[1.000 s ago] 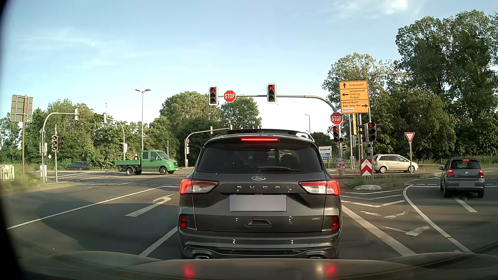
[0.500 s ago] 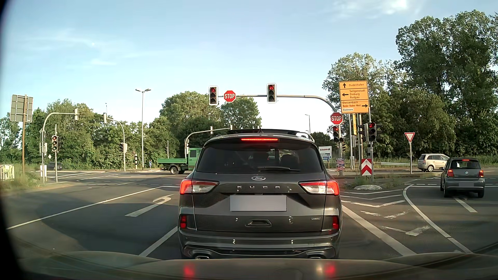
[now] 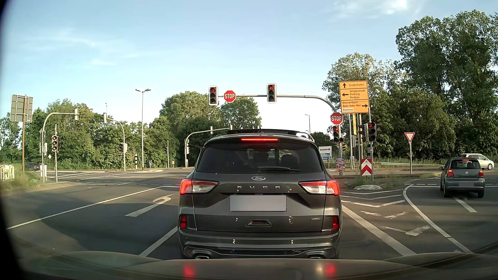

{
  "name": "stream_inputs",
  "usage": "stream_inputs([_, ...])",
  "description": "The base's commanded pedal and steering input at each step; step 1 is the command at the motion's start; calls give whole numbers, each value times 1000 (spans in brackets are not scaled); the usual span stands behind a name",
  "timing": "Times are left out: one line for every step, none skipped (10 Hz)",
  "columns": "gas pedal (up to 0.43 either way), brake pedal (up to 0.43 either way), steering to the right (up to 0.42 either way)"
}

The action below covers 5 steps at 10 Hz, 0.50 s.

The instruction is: Follow the waypoints while adhering to traffic rules and regulations

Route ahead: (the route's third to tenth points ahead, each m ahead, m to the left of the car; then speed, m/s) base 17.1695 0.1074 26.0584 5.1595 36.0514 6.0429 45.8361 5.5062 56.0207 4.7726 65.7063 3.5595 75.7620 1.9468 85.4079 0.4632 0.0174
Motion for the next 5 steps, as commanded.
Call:
stream_inputs([0,287,6])
stream_inputs([0,287,5])
stream_inputs([0,287,5])
stream_inputs([0,287,5])
stream_inputs([0,287,5])
